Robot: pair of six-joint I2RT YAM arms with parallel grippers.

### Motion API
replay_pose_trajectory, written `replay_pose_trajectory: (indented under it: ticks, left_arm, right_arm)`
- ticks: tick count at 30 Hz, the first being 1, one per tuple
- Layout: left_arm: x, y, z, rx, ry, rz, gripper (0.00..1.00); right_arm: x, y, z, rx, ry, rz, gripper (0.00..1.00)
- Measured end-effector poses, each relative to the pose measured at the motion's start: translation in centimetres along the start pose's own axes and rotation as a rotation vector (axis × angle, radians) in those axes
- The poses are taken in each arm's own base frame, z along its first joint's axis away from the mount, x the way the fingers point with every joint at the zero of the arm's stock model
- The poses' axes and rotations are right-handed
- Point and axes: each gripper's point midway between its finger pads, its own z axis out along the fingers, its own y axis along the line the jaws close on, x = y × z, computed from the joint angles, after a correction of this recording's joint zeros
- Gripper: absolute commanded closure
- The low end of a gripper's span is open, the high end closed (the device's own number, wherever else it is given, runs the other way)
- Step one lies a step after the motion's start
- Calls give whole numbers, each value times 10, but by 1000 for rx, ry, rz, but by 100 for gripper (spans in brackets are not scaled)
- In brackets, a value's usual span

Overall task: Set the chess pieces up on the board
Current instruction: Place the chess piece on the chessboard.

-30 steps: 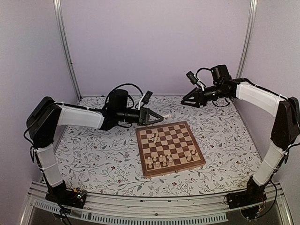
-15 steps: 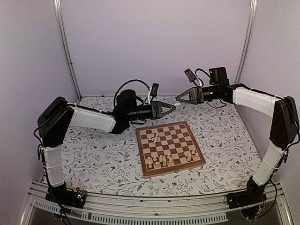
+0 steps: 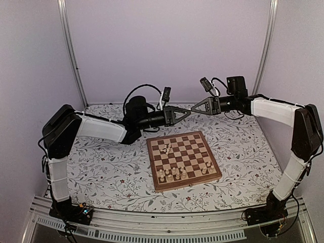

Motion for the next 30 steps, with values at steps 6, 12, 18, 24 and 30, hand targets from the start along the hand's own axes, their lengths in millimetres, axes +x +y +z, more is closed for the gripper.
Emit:
replay_pose_trajectory:
  ticks: [6, 12, 18, 24, 30]
  left_arm:
    - [-1, -1, 3, 11, -1, -4, 90]
    - [3, 2, 4, 10, 9, -10, 90]
    - [4, -1, 4, 20, 15, -7, 74]
    - [9, 14, 5, -80, 60, 48, 55]
    - [-16, 18, -19, -357, 108, 259, 46]
  right_arm:
    - [-3, 0, -2, -3, -8, -6, 68]
    - [-3, 1, -2, -7, -8, -3, 74]
    - [-3, -1, -2, -6, -8, 7, 93]
    - [-2, -8, -3, 46, 2, -28, 93]
    - [3, -13, -13, 189, 48, -194, 93]
